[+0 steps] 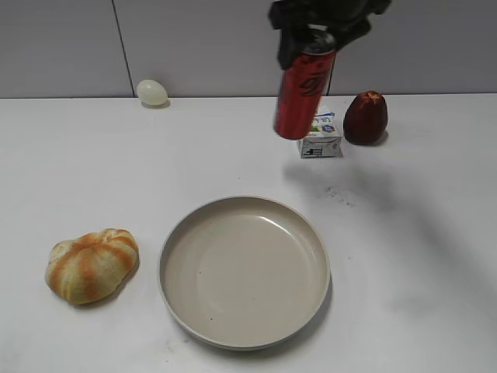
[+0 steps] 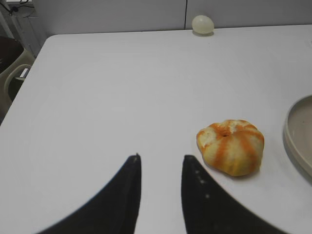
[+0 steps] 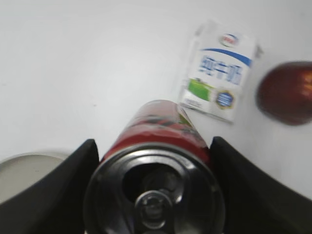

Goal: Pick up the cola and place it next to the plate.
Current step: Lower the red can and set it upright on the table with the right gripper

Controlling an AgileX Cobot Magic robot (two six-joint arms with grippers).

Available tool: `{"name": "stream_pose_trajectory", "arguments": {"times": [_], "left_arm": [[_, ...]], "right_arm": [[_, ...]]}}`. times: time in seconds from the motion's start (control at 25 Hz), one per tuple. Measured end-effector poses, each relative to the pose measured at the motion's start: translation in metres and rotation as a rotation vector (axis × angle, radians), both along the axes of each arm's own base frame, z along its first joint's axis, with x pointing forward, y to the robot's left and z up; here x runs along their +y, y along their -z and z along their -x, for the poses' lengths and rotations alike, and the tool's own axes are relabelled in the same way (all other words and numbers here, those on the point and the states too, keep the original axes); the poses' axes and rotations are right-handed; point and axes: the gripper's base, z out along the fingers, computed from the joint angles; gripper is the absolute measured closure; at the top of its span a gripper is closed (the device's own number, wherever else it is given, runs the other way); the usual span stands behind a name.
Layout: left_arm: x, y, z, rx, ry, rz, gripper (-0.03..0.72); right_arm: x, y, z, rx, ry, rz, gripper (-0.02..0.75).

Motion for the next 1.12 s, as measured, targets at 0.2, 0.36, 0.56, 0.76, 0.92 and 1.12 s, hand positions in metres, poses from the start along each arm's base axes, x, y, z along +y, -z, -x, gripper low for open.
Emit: {"name": "stream_pose_trajectory", "arguments": {"times": [0.2,0.36,0.56,0.76,0.92,1.12], "left_arm": [[0.0,0.0,0.0,0.0,0.0,0.0,0.459],[0.0,0.0,0.0,0.0,0.0,0.0,0.459],[0.0,0.0,0.0,0.0,0.0,0.0,0.459],[0.0,0.0,0.0,0.0,0.0,0.0,0.459],[0.0,0.0,0.0,0.0,0.0,0.0,0.459],[0.0,0.0,0.0,0.0,0.0,0.0,0.459]], "right_arm": [[0.054,0.014,0.018,-0.021,-0.112,-0.015,0.209],[0.064,0.045,0.013,0.028,-0.125,0.021,0.209],[0.065,0.073,0.01,0.104,-0.116,0.063,0.209],[0.065,0.076,0.01,0.115,-0.116,0.069,0.126],[0.065,0.074,0.01,0.118,-0.115,0.068,0.082],[0.058,0.053,0.008,0.082,-0.092,0.039,0.081]]}}
